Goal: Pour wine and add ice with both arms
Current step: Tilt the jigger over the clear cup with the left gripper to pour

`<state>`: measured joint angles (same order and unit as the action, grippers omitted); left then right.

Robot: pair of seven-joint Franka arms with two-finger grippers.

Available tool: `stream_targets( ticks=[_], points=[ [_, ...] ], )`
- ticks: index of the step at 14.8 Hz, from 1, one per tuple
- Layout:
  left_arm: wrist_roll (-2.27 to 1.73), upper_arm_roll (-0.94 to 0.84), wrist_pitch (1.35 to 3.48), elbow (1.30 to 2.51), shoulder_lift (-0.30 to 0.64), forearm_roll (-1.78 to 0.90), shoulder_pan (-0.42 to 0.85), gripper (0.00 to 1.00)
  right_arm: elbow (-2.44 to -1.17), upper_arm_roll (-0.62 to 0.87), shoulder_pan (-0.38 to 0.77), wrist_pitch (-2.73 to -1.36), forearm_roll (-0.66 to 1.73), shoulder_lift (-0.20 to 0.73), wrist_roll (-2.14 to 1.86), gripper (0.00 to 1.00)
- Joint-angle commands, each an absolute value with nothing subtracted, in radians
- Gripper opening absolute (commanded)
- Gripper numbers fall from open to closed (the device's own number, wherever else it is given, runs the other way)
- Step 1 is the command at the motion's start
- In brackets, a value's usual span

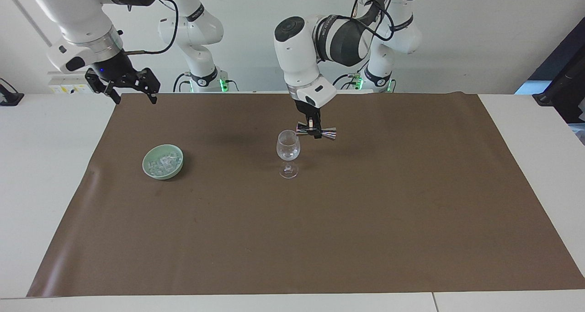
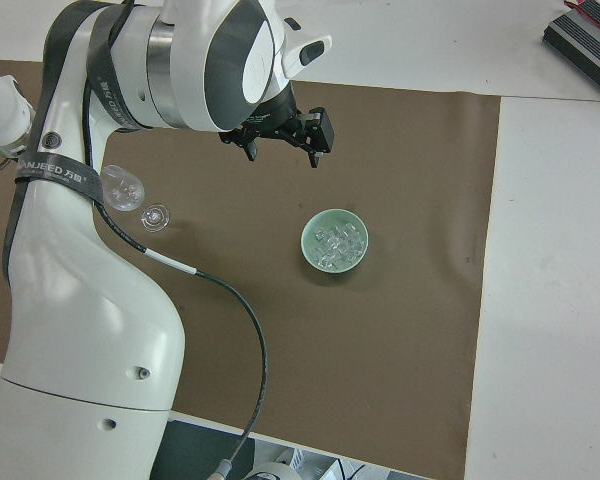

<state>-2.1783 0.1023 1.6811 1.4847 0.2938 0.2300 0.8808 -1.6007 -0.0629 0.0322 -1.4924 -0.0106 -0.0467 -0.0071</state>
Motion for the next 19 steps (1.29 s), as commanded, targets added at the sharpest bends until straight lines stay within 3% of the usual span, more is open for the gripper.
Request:
stream_targets(
  ticks=[1, 4, 9, 19],
  points=[
    [-2.222, 0.117, 1.637, 1.410, 0.342, 0.262, 0.914, 0.00, -1.621, -0.055, 0.015, -1.494, 0.006, -0.066, -0.015, 1.00],
    [-2.298, 0.114, 1.635, 1.368, 0.388, 0.345, 0.934, 0.00, -1.621, -0.055, 0.015, -1.494, 0.006, -0.067, -0.015, 1.00],
    [-2.286, 0.114, 1.595, 1.365, 0.387, 0.360, 0.943, 0.00, -1.621, -0.055, 0.015, -1.494, 0.006, -0.066, -0.015, 1.00],
    [-2.257, 0.120, 1.618, 1.373, 0.307, 0.188, 0.896, 0.00, -1.621, -0.055, 0.015, -1.494, 0.006, -0.066, -0.015, 1.00]
  ],
)
